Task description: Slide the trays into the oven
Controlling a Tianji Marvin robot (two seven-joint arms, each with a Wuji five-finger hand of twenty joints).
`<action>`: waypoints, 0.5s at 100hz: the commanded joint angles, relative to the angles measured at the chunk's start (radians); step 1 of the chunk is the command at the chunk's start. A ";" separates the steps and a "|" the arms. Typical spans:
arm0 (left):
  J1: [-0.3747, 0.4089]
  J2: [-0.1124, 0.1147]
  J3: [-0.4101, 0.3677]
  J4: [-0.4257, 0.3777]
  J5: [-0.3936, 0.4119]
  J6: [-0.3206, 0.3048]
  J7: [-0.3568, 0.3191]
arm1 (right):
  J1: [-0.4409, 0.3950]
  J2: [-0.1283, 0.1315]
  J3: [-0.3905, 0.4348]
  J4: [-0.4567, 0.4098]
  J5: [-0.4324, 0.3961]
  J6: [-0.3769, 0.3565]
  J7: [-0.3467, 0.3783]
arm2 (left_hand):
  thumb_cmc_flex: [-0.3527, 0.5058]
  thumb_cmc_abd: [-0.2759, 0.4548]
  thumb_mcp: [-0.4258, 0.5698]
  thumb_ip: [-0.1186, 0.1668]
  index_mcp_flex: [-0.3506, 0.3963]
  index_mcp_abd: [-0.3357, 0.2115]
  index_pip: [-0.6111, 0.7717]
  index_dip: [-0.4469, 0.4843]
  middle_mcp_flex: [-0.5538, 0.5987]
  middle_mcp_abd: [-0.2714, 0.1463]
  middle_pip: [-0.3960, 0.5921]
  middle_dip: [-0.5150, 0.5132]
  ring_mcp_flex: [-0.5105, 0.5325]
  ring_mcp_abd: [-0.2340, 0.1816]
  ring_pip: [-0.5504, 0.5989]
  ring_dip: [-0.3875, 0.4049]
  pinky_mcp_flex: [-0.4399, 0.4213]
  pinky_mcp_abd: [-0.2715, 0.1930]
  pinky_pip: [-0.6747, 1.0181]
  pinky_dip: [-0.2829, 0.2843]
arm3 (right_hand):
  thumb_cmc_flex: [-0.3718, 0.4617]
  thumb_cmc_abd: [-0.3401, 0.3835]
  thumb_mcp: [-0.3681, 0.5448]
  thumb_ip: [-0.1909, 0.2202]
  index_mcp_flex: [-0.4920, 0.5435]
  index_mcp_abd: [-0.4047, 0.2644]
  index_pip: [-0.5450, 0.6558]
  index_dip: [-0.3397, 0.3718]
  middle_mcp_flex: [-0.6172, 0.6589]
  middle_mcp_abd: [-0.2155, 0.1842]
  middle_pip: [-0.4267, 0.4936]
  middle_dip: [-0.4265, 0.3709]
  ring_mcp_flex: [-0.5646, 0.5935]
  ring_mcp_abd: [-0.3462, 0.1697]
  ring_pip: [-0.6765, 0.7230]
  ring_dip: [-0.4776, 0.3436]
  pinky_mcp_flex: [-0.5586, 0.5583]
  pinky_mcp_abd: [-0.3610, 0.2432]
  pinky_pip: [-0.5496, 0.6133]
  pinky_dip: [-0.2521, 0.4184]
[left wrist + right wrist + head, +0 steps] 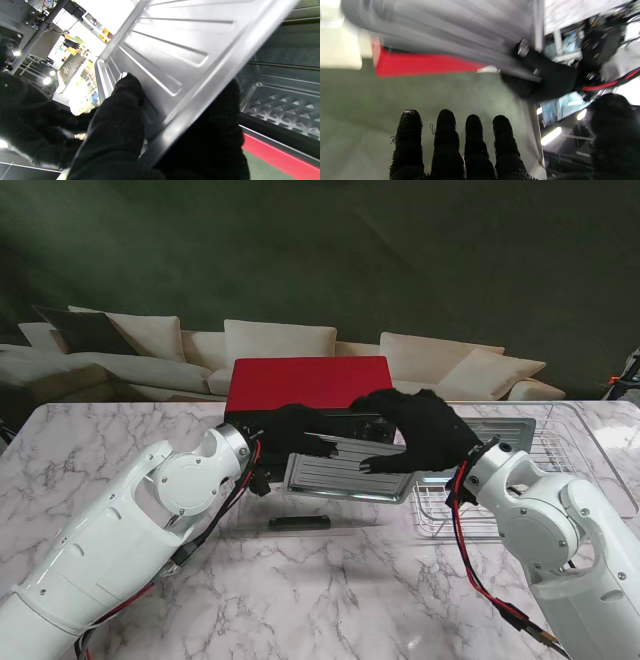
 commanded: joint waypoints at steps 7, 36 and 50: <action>0.013 -0.003 -0.009 -0.015 0.000 -0.002 -0.005 | -0.030 -0.017 0.046 0.000 0.026 0.004 -0.047 | 0.070 0.056 0.062 0.013 0.025 -0.081 0.028 0.041 0.034 0.004 0.025 -0.002 0.038 0.011 0.033 -0.007 0.037 -0.059 0.065 -0.015 | -0.034 0.006 -0.032 0.013 -0.062 0.057 -0.047 -0.035 -0.065 0.020 -0.041 -0.029 -0.052 0.004 -0.045 -0.036 -0.032 -0.043 -0.041 -0.023; 0.070 -0.002 -0.083 -0.085 0.008 -0.053 0.028 | -0.117 -0.043 0.174 0.058 -0.011 0.042 -0.206 | 0.069 0.063 0.055 0.012 0.021 -0.090 0.023 0.055 0.032 -0.021 0.026 0.006 0.032 0.004 0.036 -0.009 0.031 -0.067 0.066 -0.020 | -0.032 -0.012 -0.050 0.012 -0.011 0.144 -0.077 -0.059 -0.129 0.065 -0.085 -0.055 -0.087 -0.008 -0.060 -0.059 -0.019 -0.113 -0.037 -0.033; 0.091 0.001 -0.120 -0.130 0.008 -0.073 0.033 | -0.169 -0.049 0.216 0.090 0.015 0.077 -0.225 | 0.071 0.064 0.053 0.014 0.018 -0.089 0.021 0.058 0.031 -0.023 0.025 0.009 0.032 0.003 0.037 -0.010 0.031 -0.070 0.066 -0.021 | -0.075 -0.009 -0.051 -0.004 -0.003 0.177 -0.172 -0.089 -0.146 0.078 -0.328 -0.167 -0.160 -0.020 -0.112 -0.119 -0.058 -0.153 -0.067 -0.104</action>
